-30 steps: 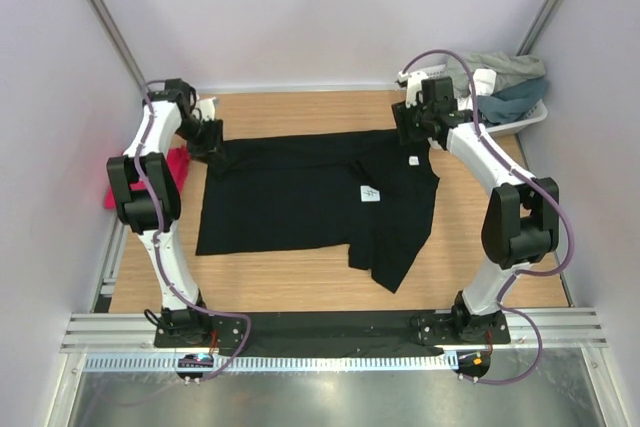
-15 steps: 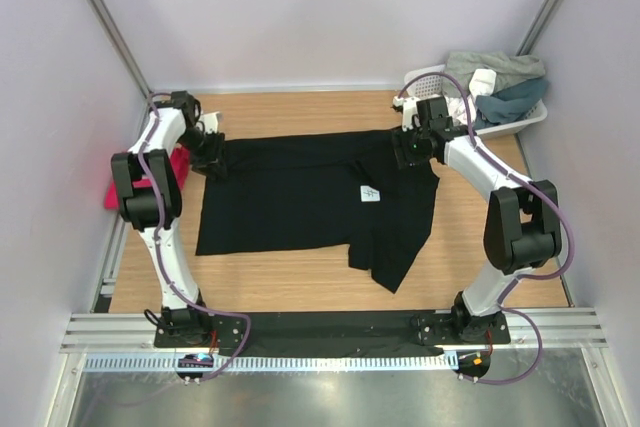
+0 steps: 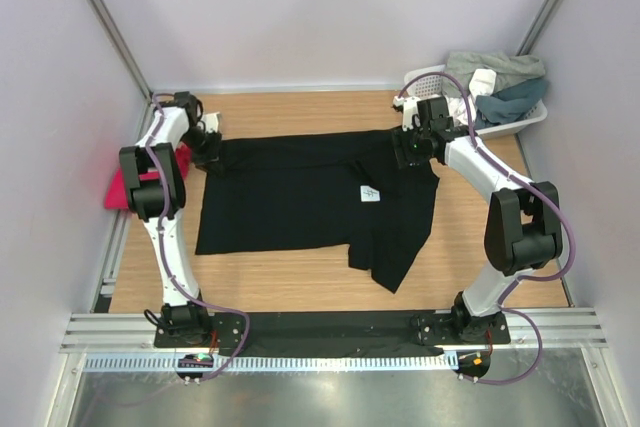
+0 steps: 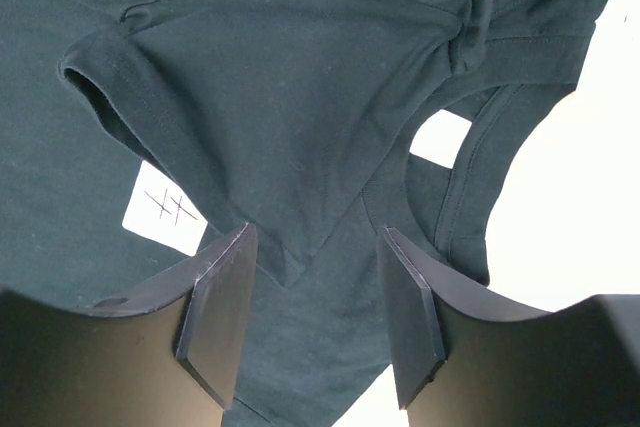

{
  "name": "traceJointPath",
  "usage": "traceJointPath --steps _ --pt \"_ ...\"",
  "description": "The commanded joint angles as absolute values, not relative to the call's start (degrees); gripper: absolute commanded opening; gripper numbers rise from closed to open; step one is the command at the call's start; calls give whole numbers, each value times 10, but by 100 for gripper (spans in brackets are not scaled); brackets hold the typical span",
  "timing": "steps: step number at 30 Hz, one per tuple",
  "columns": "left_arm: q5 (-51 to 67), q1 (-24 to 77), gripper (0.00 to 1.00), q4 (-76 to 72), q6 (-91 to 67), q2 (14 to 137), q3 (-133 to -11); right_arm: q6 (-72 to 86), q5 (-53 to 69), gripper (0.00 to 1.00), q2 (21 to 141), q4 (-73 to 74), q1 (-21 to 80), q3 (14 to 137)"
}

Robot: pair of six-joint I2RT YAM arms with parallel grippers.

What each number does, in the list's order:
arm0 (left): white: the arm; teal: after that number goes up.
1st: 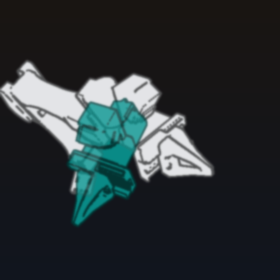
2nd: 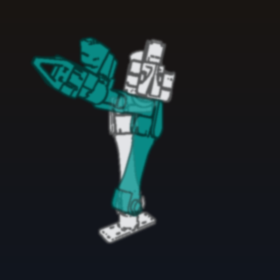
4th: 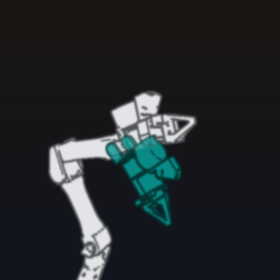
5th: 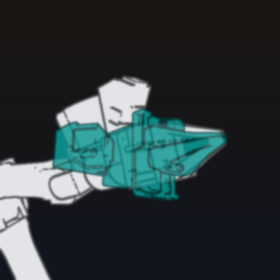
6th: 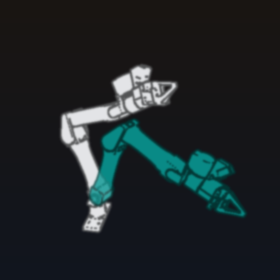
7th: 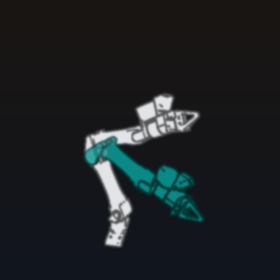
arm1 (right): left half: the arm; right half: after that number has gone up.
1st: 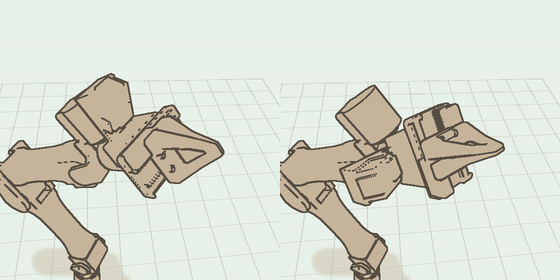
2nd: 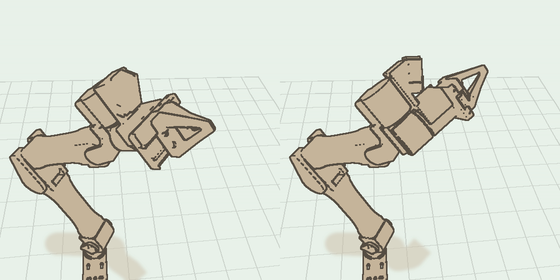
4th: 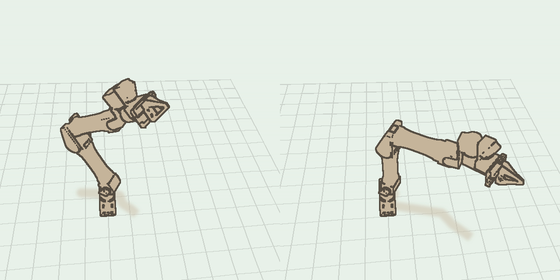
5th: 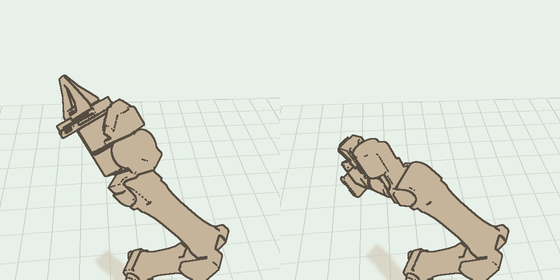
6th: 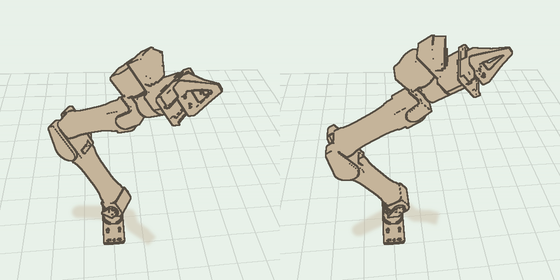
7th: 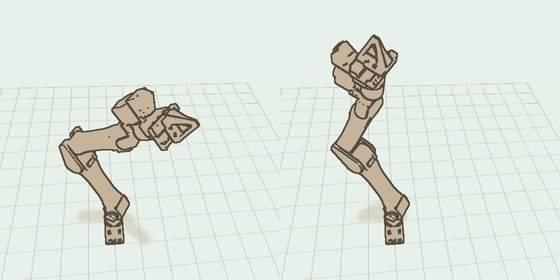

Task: Fold and stack the t-shirts
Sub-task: Fold the tshirt

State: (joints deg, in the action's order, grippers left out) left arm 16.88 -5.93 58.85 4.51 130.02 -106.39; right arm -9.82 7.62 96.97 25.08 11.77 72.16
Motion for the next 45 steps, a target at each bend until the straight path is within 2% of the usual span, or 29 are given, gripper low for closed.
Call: traceJointPath --steps 1,2,3,12,23,33,45 --pt "175 -69 21 584 44 1297 -1087 -105 75 57 954 237 117 722" --pt "175 -70 14 589 44 1294 -1086 -111 72 58 955 236 117 717" --pt "174 -72 0 591 47 1290 -1084 -112 70 57 955 235 117 713" --pt "134 -76 0 630 82 1246 -1099 -108 84 56 959 225 120 678" --pt "103 -76 0 662 71 1267 -1125 -86 86 56 960 235 119 676" --pt "101 -72 0 660 73 1272 -1105 71 215 53 968 193 55 630" --pt "98 -62 0 645 65 1267 -1077 94 272 45 1052 202 41 685"
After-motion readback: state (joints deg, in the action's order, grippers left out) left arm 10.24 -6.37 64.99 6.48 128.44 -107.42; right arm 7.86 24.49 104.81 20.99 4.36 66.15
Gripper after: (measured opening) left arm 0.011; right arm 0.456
